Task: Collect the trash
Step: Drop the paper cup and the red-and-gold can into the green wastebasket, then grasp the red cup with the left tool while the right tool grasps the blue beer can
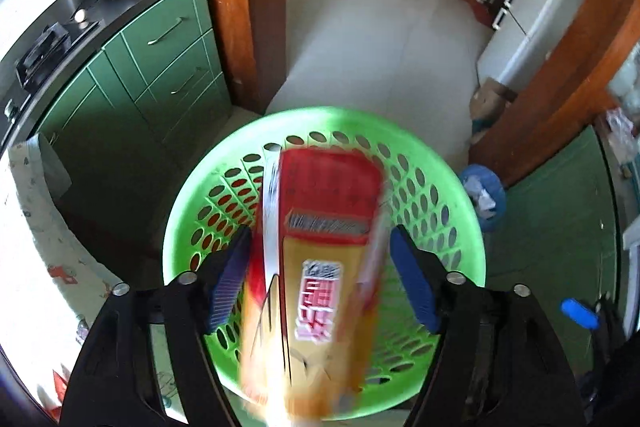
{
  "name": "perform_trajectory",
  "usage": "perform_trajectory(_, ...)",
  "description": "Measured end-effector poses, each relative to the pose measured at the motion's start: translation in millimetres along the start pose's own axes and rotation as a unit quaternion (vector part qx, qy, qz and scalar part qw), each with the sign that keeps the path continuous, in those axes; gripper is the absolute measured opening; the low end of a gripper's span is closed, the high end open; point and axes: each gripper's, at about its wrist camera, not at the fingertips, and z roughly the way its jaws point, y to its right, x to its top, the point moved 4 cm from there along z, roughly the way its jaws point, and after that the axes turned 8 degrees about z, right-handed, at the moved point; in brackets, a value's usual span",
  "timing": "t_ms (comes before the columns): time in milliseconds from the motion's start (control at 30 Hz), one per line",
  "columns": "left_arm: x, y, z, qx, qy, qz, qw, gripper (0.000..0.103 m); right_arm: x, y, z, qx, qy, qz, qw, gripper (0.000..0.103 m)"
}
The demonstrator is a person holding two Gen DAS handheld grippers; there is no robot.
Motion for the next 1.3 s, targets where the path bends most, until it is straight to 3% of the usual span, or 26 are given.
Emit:
perform_trajectory(200, -9, -1, -30, 0.012, 0.034, -0.001, 0.9993, 0.08, -11, -7, -12, -0.006, 0.001, -0.004, 1.0, 0.092)
perform_trajectory(400, -46, -6, -91, 0.023, 0.07, 0.004, 0.9972, 0.08, -18, -36, -40, 0.013, 0.022, -0.006, 1.0, 0.092)
perform_trajectory(633, -121, -16, -161, 0.045, 0.092, -0.005, 0.9947, 0.08, -33, -85, -71, 0.042, 0.03, -0.014, 0.999, 0.092)
perform_trajectory(967, -240, -61, -227, 0.083, 0.109, -0.07, 0.9881, 0.08, -58, -165, -85, 0.093, 0.013, -0.028, 0.995, 0.092)
perform_trajectory(1300, -324, -131, -278, 0.128, 0.121, -0.149, 0.973, 0.08, -73, -233, -81, 0.131, -0.006, -0.069, 0.989, 0.092)
